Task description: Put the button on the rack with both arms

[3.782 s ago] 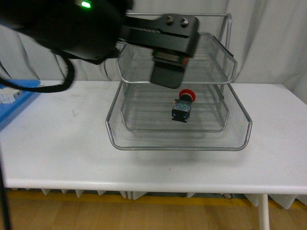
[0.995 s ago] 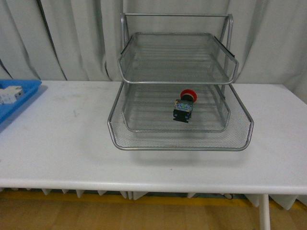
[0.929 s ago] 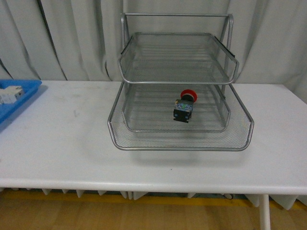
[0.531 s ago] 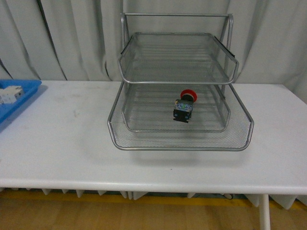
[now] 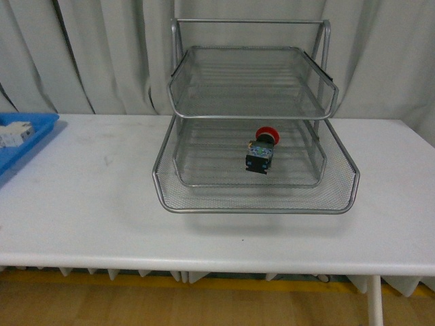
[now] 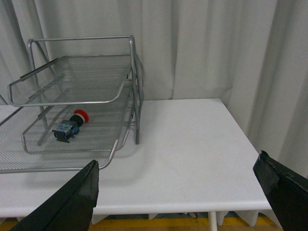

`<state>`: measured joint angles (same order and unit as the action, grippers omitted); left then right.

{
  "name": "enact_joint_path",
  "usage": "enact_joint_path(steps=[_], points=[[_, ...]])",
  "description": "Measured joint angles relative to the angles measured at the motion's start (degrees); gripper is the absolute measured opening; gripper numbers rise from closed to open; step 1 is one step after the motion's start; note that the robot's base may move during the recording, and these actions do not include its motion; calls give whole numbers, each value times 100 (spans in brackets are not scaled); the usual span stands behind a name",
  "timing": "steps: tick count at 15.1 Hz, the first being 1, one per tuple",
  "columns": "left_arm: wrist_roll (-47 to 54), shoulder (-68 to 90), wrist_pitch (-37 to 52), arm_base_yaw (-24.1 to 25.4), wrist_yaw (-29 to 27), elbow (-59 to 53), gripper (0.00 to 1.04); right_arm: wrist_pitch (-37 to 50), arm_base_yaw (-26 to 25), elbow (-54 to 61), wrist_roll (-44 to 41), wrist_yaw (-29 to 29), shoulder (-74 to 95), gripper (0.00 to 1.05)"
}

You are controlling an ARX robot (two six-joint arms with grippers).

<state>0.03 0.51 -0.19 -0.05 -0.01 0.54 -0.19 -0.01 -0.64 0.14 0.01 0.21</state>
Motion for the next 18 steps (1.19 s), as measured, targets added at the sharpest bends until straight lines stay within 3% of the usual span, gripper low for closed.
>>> enact_joint_path(steps=[2,4,6,8,10,13,18], points=[[0,0,-2,0,0,0,98,-540,-118,-280,341,-151,614,98],[-2,0,-2,0,0,0,98,855,-334,-839,538,-302,1937,98],[0,0,0,0,0,0,98,2107,-11,-1486,673,-278,3405,98],[0,0,0,0,0,0,98,2699,254,-2039,844,-232,4575,98],[0,0,0,0,0,0,98,2474,756,-3436,1207,-105,6719,98],[0,0,0,0,0,0,98,1327,1495,-5320,1355,173,8994,95],[0,0,0,0,2,0,98,-63,2424,-6260,1685,424,10056,34]])
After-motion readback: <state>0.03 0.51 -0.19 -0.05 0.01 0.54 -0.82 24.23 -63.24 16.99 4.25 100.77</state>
